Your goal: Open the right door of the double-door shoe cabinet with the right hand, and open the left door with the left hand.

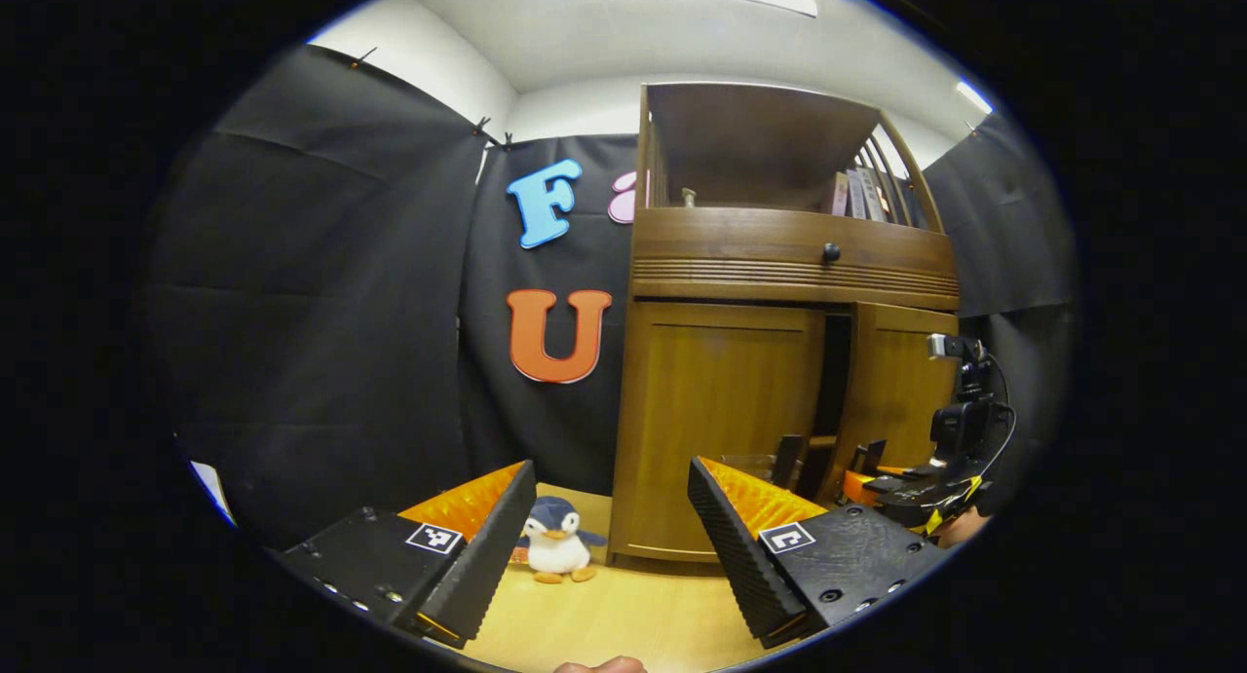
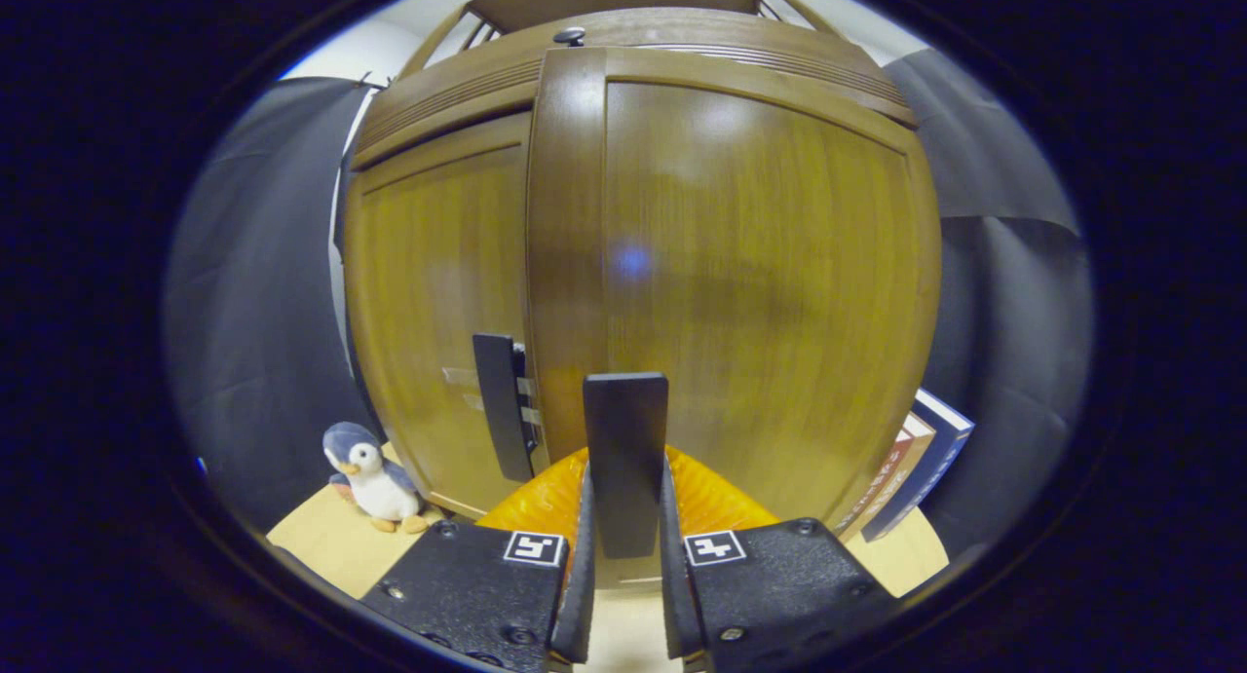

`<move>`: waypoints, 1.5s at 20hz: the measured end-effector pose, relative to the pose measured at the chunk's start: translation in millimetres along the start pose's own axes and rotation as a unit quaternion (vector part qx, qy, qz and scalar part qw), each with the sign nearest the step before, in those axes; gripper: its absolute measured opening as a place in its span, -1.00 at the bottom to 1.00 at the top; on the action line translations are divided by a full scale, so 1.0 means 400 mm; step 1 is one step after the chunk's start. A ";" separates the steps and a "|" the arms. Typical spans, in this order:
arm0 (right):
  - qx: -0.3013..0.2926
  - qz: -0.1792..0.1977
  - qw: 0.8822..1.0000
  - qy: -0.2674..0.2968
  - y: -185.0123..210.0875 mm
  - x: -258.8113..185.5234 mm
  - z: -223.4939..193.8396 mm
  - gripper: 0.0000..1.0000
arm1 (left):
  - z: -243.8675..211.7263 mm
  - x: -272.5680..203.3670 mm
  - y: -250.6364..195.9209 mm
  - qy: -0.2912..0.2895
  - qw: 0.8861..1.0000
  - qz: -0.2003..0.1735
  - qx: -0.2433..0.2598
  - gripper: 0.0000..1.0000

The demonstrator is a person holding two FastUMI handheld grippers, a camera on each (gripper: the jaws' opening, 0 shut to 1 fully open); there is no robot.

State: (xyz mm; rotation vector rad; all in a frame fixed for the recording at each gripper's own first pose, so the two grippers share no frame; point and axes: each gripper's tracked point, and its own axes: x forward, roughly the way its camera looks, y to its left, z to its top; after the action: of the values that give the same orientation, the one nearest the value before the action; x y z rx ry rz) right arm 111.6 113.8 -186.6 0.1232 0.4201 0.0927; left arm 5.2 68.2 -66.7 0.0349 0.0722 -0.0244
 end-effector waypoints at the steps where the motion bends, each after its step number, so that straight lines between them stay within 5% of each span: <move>1: -0.006 0.002 1.000 0.000 -0.004 -0.011 -0.003 -0.36 | -0.012 0.000 -0.011 0.006 1.000 -0.005 0.001 0.89; 15: 0.014 0.022 1.000 0.006 -0.094 -0.206 -0.054 -0.36 | -0.062 0.025 -0.235 0.036 0.994 -0.106 -0.003 0.90; 30: 0.033 0.000 0.999 0.023 -0.228 -0.344 -0.082 -0.39 | -0.098 0.040 -0.329 0.062 0.987 -0.145 -0.010 0.90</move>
State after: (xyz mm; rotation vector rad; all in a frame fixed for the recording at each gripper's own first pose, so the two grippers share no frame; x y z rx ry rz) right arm -21.3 11.0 -174.0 0.1864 0.4684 0.0813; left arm 14.8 -62.1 -111.4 0.0050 0.2010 -0.3122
